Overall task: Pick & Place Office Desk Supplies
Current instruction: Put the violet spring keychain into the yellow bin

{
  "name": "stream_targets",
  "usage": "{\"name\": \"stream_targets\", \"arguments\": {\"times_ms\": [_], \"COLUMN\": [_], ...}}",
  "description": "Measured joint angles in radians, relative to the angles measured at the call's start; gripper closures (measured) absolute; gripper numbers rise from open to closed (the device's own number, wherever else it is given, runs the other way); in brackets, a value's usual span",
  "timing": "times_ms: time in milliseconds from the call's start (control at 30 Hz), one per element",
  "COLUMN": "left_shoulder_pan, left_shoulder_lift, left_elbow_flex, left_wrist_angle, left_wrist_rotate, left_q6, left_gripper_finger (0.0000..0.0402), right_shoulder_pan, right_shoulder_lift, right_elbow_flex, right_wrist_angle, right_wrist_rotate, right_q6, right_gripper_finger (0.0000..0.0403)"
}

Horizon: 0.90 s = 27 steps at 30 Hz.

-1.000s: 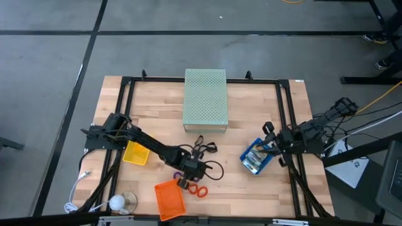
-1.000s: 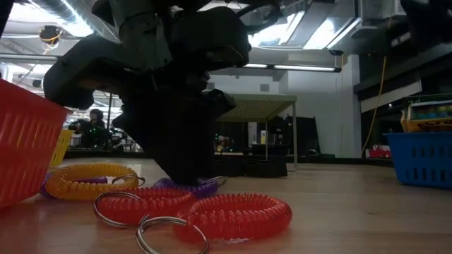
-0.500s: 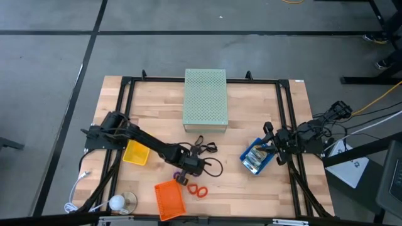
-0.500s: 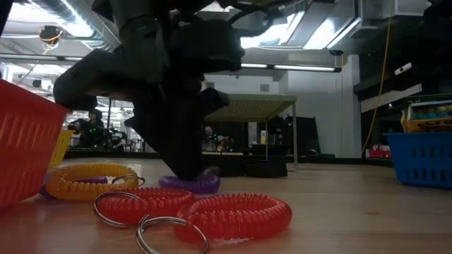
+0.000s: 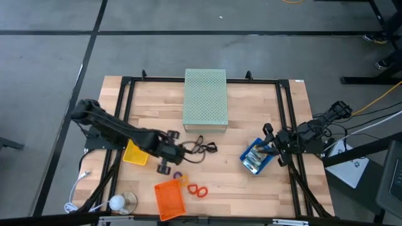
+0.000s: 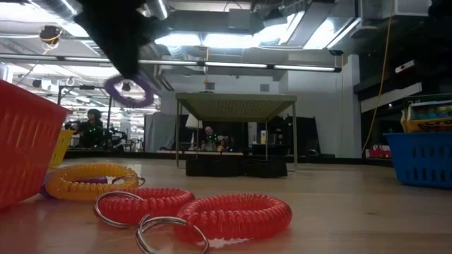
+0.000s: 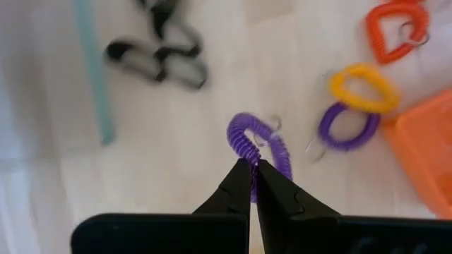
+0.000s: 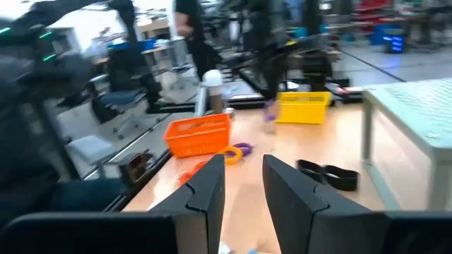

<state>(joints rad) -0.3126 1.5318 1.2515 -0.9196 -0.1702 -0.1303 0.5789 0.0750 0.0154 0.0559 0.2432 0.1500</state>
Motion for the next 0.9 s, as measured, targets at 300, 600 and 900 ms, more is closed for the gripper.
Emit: {"name": "stream_targets", "arguments": {"times_ms": [300, 600, 900], "left_shoulder_pan": [-0.007, -0.011, -0.021], "left_shoulder_lift": [-0.302, -0.564, -0.696], "left_elbow_flex": [-0.302, -0.412, -0.433], "left_wrist_angle": [-0.061, -0.176, -0.423], "left_wrist_rotate": [-0.032, -0.064, -0.063], "left_q6": [-0.219, -0.372, -0.542], "left_gripper_finger": [0.0398, 0.0398, 0.0397], "right_shoulder_pan": [-0.002, -0.002, -0.002], "right_shoulder_lift": [0.044, 0.099, 0.099], "right_elbow_flex": [0.002, 0.002, 0.002], "right_wrist_angle": [-0.029, -0.019, -0.018], "right_wrist_rotate": [-0.128, -0.06, -0.06], "right_q6": [-0.077, -0.031, -0.001], "right_gripper_finger": [0.0304, 0.0305, 0.0305]}}
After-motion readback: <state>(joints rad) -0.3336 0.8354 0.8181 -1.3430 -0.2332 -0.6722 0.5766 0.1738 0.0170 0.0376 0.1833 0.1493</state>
